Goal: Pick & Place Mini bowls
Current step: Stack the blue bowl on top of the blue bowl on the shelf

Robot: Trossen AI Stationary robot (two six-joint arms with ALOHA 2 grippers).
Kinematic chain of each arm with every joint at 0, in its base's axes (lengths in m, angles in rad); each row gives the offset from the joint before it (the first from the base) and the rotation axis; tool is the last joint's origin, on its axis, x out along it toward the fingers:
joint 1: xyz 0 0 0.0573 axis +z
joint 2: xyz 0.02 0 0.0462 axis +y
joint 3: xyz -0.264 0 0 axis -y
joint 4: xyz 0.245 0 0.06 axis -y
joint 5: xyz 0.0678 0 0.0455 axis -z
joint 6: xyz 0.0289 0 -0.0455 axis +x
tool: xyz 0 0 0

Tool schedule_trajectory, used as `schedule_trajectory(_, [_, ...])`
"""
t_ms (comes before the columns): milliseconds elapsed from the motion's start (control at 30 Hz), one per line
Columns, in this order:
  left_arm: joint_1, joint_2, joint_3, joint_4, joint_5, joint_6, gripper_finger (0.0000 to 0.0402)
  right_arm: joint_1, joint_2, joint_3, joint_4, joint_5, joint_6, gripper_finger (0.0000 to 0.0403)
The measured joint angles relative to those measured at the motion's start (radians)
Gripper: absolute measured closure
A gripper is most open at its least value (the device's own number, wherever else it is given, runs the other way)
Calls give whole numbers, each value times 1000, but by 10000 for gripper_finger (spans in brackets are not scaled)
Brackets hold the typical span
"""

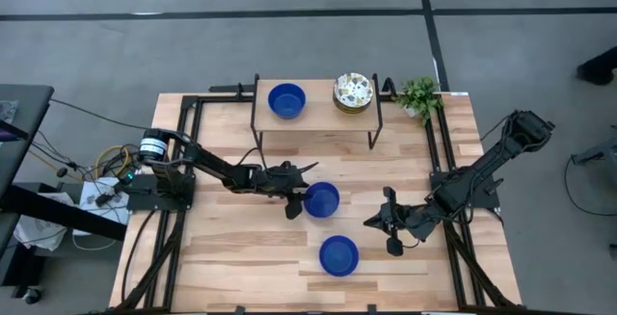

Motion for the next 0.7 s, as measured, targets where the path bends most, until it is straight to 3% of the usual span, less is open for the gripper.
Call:
schedule_trajectory(100, [0,0,0,0,7,0,229,0,0,0,0,0,0,402])
schedule_trajectory(300, [-6,0,0,1,129,0,250,0,0,0,0,0,0,402])
schedule_trajectory(700, [-2,0,0,23,141,-3,390,0,0,0,0,0,0,402])
